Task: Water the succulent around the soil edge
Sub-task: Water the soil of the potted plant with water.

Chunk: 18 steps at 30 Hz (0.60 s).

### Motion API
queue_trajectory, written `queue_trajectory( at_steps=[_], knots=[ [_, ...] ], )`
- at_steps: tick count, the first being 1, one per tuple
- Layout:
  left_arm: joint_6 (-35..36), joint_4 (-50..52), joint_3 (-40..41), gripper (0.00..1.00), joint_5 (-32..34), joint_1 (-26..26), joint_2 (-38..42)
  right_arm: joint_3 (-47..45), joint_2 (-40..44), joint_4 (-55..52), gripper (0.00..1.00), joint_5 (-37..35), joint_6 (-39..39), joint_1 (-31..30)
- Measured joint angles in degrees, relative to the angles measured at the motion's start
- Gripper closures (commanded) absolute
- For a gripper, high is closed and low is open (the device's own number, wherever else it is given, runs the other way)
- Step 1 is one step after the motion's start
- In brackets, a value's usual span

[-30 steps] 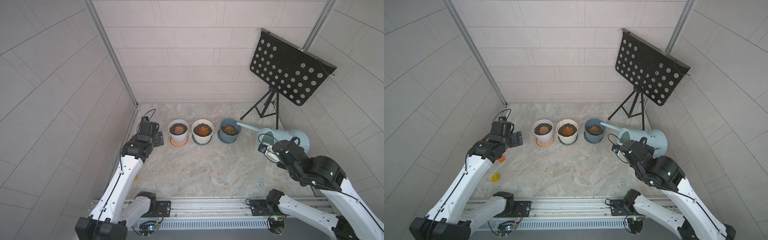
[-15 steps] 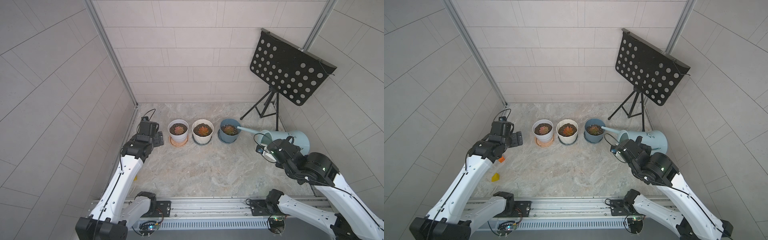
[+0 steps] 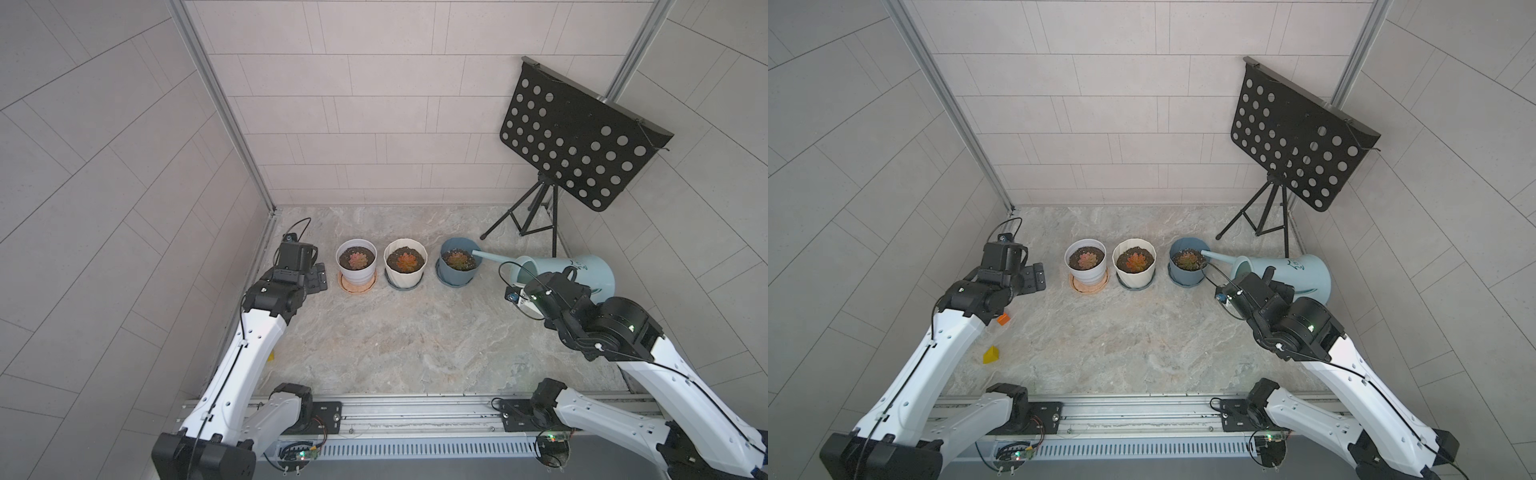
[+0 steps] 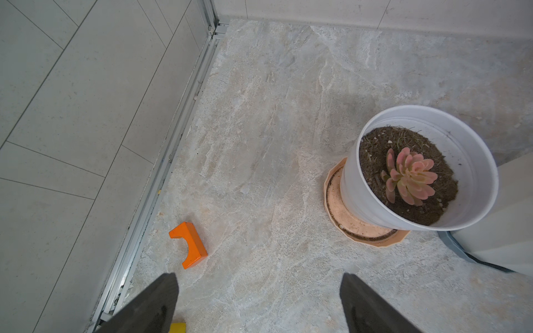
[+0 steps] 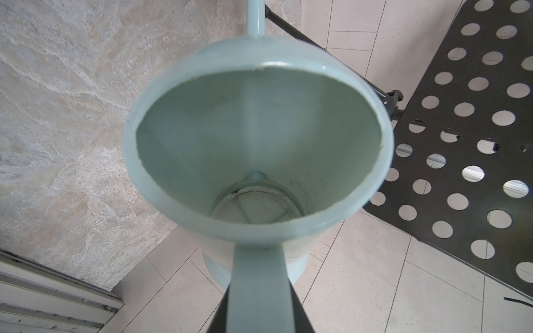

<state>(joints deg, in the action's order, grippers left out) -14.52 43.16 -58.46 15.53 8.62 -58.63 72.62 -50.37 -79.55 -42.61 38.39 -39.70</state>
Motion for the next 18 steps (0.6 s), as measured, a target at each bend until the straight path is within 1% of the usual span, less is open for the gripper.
queue_trajectory(
  at_steps=[8,18],
  knots=[
    [0.0,0.09,0.0,0.05,-0.33,-0.17,-0.09,0.0,-1.05,1.79,1.0,-1.38,1.22,0.02],
    [0.0,0.44,-0.02,0.05,-1.07,-0.52,-0.55,0.13,-3.21,3.8,1.0,-1.38,2.78,0.31]
  ],
)
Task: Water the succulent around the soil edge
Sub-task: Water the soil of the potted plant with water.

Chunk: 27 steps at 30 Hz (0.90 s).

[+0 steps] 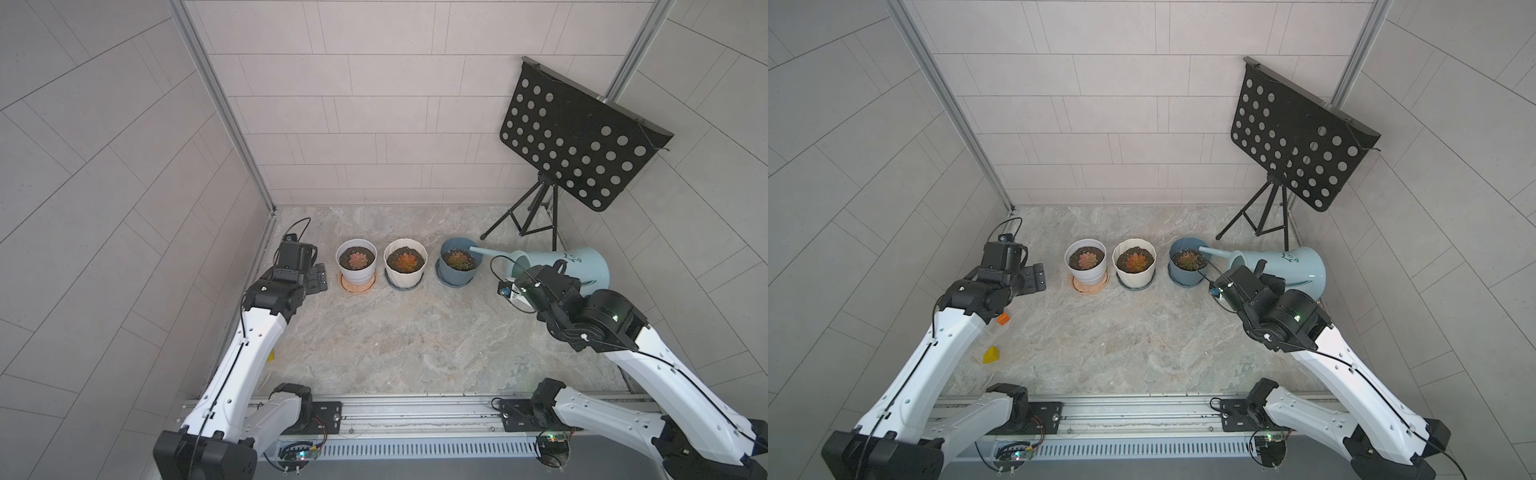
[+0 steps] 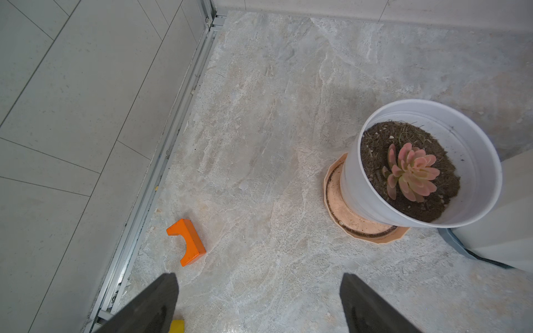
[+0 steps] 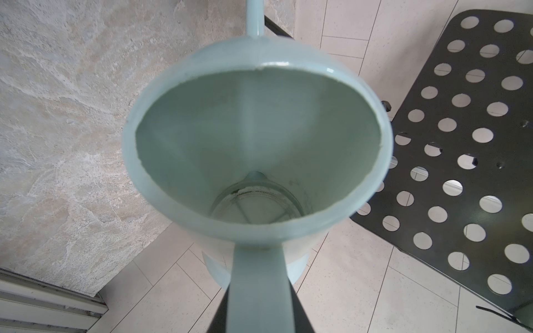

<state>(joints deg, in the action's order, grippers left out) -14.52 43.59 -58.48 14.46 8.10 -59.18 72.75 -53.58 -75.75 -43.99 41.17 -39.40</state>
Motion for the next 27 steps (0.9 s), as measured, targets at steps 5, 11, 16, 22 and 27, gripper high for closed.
queue_trajectory(
  at_steps=[5,11,16,22,27],
  knots=[
    [-0.02,0.0,0.0,0.04,-0.26,-0.11,-0.04,0.0,-0.87,1.51,1.0,-0.02,0.66,0.09],
    [-0.02,0.04,0.0,0.05,-0.63,-0.37,-0.35,0.28,-2.19,2.67,1.0,0.0,1.73,0.2],
    [-0.02,0.07,0.0,0.05,-0.96,-0.59,-0.35,1.01,-3.02,4.26,1.0,-0.07,2.69,0.2],
    [-0.02,0.07,0.0,0.05,-1.07,-0.63,-0.35,1.25,-3.82,5.53,1.0,-0.15,3.5,0.37],
    [-0.04,0.09,0.0,0.05,-1.2,-0.66,-0.35,1.31,-4.2,6.12,1.0,-0.13,4.02,0.57]
  ],
)
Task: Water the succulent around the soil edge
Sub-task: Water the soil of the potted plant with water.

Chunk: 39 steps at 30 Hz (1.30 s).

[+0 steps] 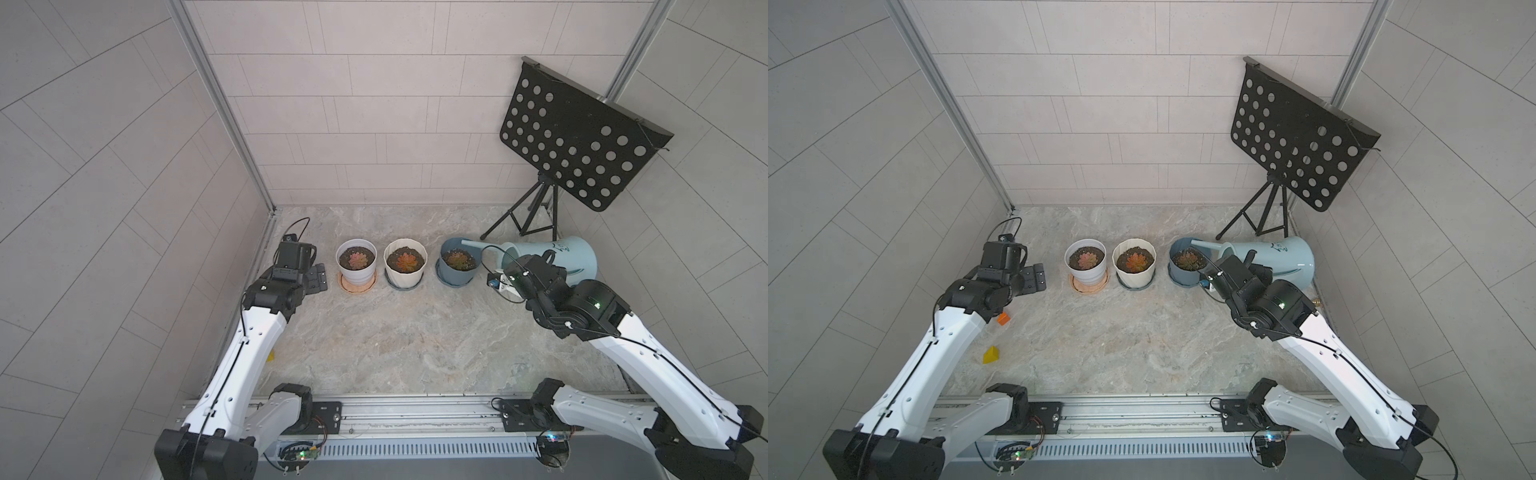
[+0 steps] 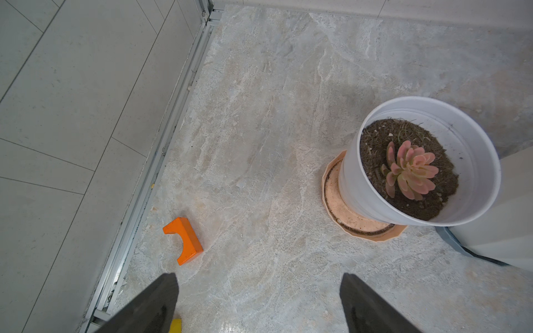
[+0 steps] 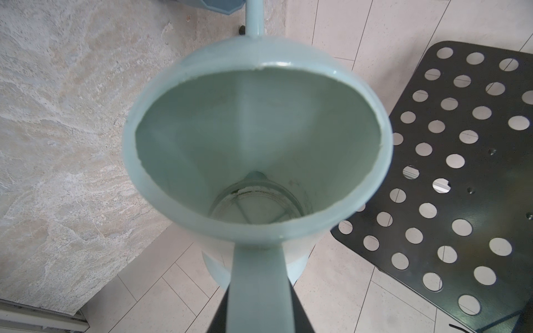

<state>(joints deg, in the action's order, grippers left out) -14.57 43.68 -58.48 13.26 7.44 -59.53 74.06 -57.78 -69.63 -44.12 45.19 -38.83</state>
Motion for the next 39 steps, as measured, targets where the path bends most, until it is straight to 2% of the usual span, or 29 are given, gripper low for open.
queue_trajectory(
  at_steps=[21,39],
  knots=[
    [0.0,0.17,-0.02,0.05,-0.22,-0.31,0.0,0.63,-2.73,2.56,1.0,1.7,0.59,0.07],
    [0.0,0.33,-0.02,0.05,-0.42,-0.31,-0.02,1.46,-3.76,2.54,1.0,2.8,-1.33,-2.56]
  ],
)
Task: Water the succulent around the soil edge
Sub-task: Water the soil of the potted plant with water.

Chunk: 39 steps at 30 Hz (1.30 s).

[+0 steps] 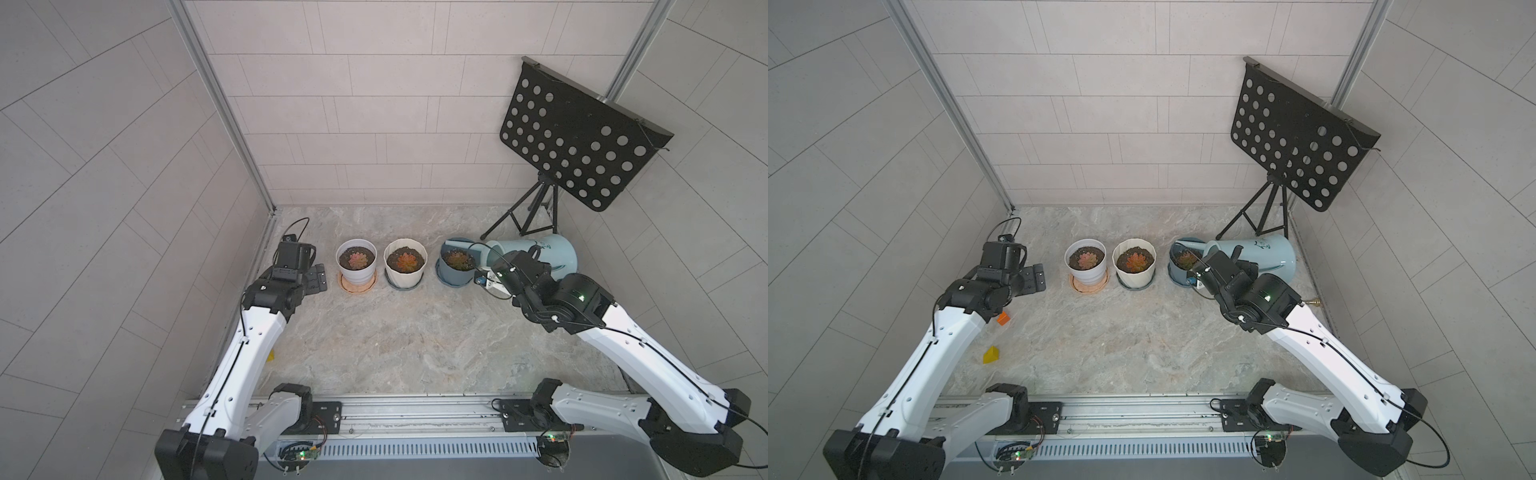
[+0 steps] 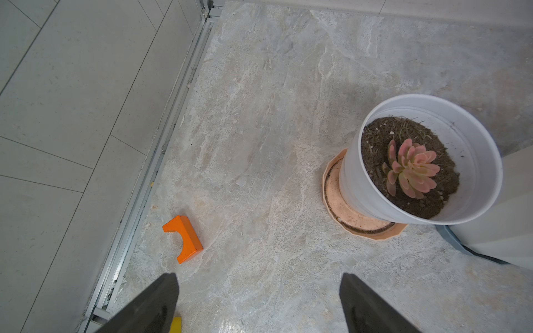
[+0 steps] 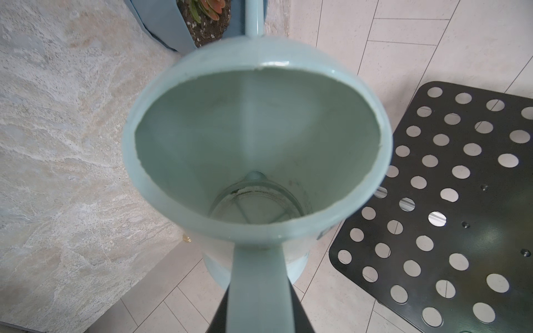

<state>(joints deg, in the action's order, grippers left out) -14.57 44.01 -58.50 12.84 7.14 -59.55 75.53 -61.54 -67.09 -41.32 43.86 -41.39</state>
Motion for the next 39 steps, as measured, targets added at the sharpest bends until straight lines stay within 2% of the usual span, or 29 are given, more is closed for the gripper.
queue_trajectory(
  at_steps=[39],
  knots=[
    [0.0,0.0,0.0,0.05,-1.11,-0.63,-0.63,-0.02,2.86,-6.29,1.0,2.78,-3.13,-2.4]
  ],
)
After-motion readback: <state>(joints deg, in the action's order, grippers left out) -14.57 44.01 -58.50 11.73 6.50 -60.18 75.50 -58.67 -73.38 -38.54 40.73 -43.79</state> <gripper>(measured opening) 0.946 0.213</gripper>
